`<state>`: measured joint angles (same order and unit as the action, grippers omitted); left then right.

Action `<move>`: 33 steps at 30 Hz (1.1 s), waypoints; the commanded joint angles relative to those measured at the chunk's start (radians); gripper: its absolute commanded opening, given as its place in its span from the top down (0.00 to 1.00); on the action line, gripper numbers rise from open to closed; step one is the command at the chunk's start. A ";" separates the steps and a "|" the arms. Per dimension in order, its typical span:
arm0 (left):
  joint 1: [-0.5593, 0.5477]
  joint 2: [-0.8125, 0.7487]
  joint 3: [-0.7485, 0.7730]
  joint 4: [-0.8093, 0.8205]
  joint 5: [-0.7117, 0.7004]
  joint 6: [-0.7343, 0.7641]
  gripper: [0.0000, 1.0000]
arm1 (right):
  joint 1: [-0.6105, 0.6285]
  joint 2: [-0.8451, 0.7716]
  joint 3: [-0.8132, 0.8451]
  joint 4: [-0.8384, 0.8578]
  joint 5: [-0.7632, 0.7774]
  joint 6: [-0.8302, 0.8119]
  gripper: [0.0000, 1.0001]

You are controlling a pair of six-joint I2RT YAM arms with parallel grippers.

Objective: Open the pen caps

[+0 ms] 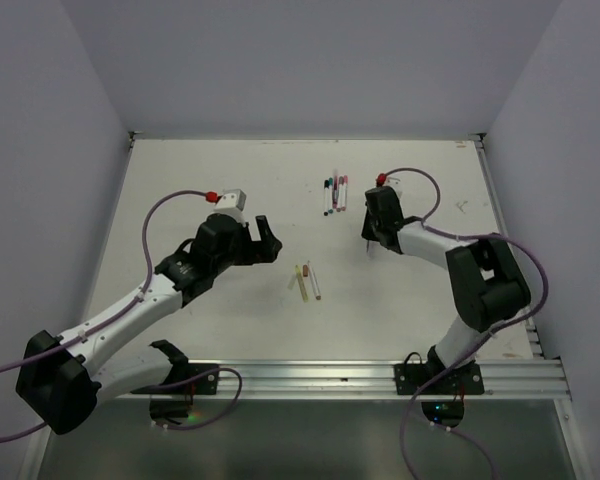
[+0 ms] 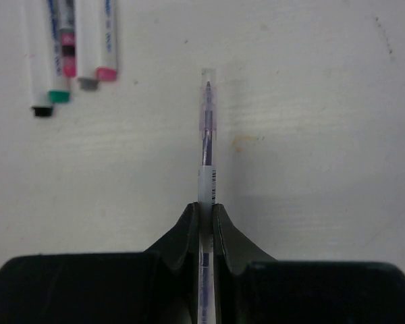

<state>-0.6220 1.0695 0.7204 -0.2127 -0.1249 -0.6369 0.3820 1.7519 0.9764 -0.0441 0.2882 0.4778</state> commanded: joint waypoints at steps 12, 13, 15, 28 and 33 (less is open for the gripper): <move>-0.022 0.070 0.074 0.275 0.258 -0.156 0.07 | 0.428 -0.664 -0.363 0.294 -0.112 0.025 1.00; -0.034 0.076 0.077 0.294 0.252 -0.170 0.09 | 0.460 -0.675 -0.379 0.309 -0.107 0.028 1.00; -0.045 0.092 0.088 0.308 0.232 -0.185 0.12 | 0.480 -0.692 -0.384 0.329 -0.104 0.027 1.00; -0.074 0.205 0.123 0.378 0.182 -0.280 0.41 | 0.543 -0.671 -0.398 0.400 -0.123 0.012 1.00; -0.074 0.228 0.137 0.386 0.159 -0.288 0.52 | 0.549 -0.661 -0.400 0.412 -0.123 0.007 1.00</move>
<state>-0.6899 1.2915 0.8013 0.1081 0.0650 -0.9024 0.9234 1.0859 0.5804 0.3058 0.1650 0.4866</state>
